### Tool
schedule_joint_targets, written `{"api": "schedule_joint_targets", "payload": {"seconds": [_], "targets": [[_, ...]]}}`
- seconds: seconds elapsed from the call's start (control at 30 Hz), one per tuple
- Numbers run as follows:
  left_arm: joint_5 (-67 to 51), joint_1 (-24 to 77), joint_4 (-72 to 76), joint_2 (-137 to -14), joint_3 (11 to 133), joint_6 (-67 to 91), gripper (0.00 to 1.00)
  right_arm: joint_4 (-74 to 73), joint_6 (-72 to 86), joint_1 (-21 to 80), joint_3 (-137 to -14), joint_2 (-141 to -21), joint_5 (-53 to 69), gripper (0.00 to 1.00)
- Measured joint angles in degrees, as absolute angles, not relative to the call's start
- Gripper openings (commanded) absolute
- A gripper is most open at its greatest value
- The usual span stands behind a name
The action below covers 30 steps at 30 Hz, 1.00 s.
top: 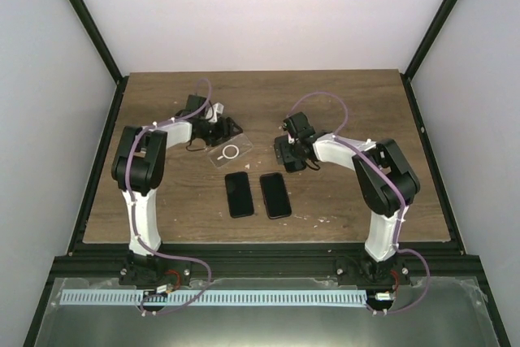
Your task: Put the phone into the phone case
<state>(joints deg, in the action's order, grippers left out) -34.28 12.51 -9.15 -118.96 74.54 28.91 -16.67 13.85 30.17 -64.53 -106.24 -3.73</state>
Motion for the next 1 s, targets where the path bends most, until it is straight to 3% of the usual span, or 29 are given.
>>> {"api": "schedule_joint_targets", "payload": {"seconds": [0.2, 0.4, 0.73, 1.0], "targets": [[-39.5, 15.7, -7.2, -120.2, 74.5, 31.6, 0.68, -17.7, 11.6, 30.2, -64.8, -107.6, -4.3, 0.90], [-40.8, 16.5, -7.2, -118.4, 72.5, 34.0, 0.64, -18.5, 10.7, 30.2, -64.9, -108.0, -4.5, 0.81], [-26.3, 13.1, -14.2, -100.7, 63.8, 34.3, 0.56, -18.5, 10.3, 30.2, -64.9, -108.0, -4.9, 0.77], [-21.8, 13.3, -17.9, -103.4, 58.3, 34.3, 0.51, -18.5, 10.8, 30.2, -64.2, -107.5, -5.4, 0.76]]}}
